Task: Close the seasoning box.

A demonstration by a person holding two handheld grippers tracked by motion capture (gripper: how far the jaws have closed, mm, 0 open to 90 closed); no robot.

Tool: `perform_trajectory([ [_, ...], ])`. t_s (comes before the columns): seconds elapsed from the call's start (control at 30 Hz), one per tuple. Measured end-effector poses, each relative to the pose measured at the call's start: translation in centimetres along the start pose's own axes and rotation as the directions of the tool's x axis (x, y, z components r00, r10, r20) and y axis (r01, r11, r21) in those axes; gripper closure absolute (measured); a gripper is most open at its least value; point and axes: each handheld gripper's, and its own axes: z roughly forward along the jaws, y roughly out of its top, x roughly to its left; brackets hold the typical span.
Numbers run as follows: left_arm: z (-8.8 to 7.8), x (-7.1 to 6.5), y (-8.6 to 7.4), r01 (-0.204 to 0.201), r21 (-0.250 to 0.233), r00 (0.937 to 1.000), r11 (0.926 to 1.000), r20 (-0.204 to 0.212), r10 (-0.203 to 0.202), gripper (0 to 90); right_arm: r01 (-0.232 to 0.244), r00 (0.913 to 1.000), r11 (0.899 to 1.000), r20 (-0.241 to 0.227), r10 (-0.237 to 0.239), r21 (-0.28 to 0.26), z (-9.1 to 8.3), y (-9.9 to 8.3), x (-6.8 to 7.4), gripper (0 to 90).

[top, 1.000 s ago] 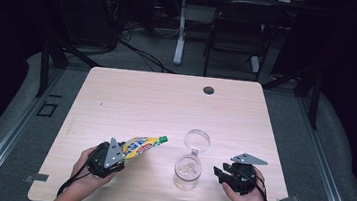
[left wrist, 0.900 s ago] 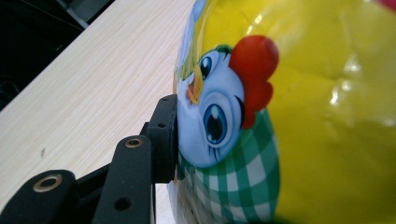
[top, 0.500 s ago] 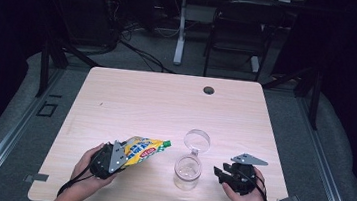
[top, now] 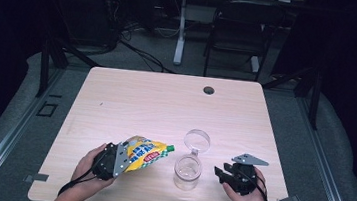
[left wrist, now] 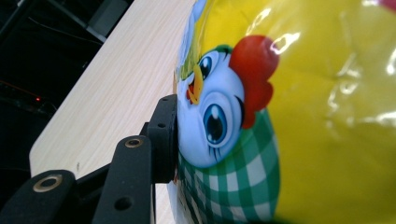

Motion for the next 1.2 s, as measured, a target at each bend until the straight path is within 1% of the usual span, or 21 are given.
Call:
perform_trajectory([
  [0.13, -0.1, -0.1, 0.2, -0.018, -0.003, 0.9998, 0.9998, -0.011, 0.018, 58.1, 0.003, 1.0000, 1.000, 0.001, -0.003, 0.004, 0.0, 0.0, 0.0, 58.5],
  [0.17, -0.1, -0.1, 0.3, -0.027, -0.007, 0.9994, 0.9996, -0.019, 0.027, 58.0, 0.003, 1.0000, 1.000, 0.001, -0.003, 0.003, 0.0, 0.0, 0.0, 58.5],
  [0.2, -0.2, -0.1, 0.4, -0.035, -0.002, 0.9993, 0.9994, -0.015, 0.035, 58.1, 0.003, 1.0000, 1.000, 0.001, -0.003, 0.003, 0.0, 0.0, 0.0, 58.5],
  [0.27, -0.2, -0.2, 0.5, -0.048, 0.000, 0.9986, 0.9989, -0.024, 0.048, 58.0, 0.001, 1.0000, 1.000, 0.003, -0.001, 0.002, 0.0, 0.0, 0.0, 58.4],
  [0.3, -0.2, -0.3, 0.6, -0.054, -0.001, 0.9983, 0.9986, -0.023, 0.054, 58.1, 0.001, 1.0000, 1.000, 0.005, -0.001, 0.003, -0.1, 0.0, 0.0, 58.4],
  [0.37, -0.2, -0.3, 0.7, -0.052, -0.005, 0.9984, 0.9986, -0.021, 0.052, 58.1, -0.003, 1.0000, 1.000, 0.003, 0.003, -0.003, 0.0, 0.0, 0.0, 58.4],
  [0.43, -0.2, -0.3, 0.9, -0.065, -0.002, 0.9977, 0.9979, -0.017, 0.065, 58.1, 0.000, 1.0000, 1.000, 0.005, 0.000, 0.001, -0.1, 0.0, 0.0, 58.3],
  [0.57, -0.1, -0.5, 1.2, -0.092, 0.007, 0.9954, 0.9958, -0.027, 0.092, 58.1, -0.005, 1.0000, 1.000, 0.002, 0.005, -0.003, -0.1, 0.0, -0.1, 58.2],
  [0.63, -0.1, -0.5, 1.2, -0.091, 0.010, 0.9955, 0.9958, -0.026, 0.091, 58.0, -0.009, 1.0000, 1.000, 0.000, 0.009, -0.007, -0.1, 0.0, -0.2, 58.2],
  [0.8, -0.2, -0.6, 1.4, -0.130, 0.021, 0.9902, 0.9913, -0.048, 0.131, 58.1, -0.008, 1.0000, 1.000, 0.004, 0.008, -0.015, -0.2, 0.0, -0.2, 58.2],
  [0.83, -0.2, -0.6, 1.5, -0.134, 0.022, 0.9895, 0.9907, -0.051, 0.135, 58.0, -0.007, 1.0000, 1.000, 0.006, 0.007, -0.010, -0.3, 0.0, -0.2, 58.4],
  [0.93, -0.2, -0.7, 1.5, -0.141, 0.027, 0.9881, 0.9896, -0.057, 0.143, 58.1, 0.000, 1.0000, 1.000, 0.000, 0.000, -0.015, -0.4, 0.1, 0.0, 59.4],
  [0.97, -0.2, -0.7, 1.6, -0.142, 0.027, 0.9882, 0.9895, -0.053, 0.143, 58.1, 0.012, 0.9999, 1.000, 0.006, -0.012, -0.012, -0.6, 0.2, 0.1, 60.8],
  [1.07, -0.2, -0.7, 1.6, -0.146, 0.028, 0.9878, 0.9890, -0.052, 0.147, 58.1, 0.049, 0.9986, 0.998, 0.022, -0.049, -0.026, -0.8, 0.4, 0.7, 63.0],
  [1.13, -0.2, -0.8, 1.7, -0.147, 0.030, 0.9876, 0.9886, -0.051, 0.149, 58.1, 0.073, 0.9970, 0.997, 0.028, -0.072, -0.020, -1.0, 0.5, 0.9, 63.2],
  [1.2, -0.1, -0.8, 1.7, -0.152, 0.028, 0.9868, 0.9879, -0.051, 0.154, 58.1, 0.086, 0.9962, 0.996, 0.017, -0.086, 0.002, -1.0, 0.6, 1.2, 63.2],
])
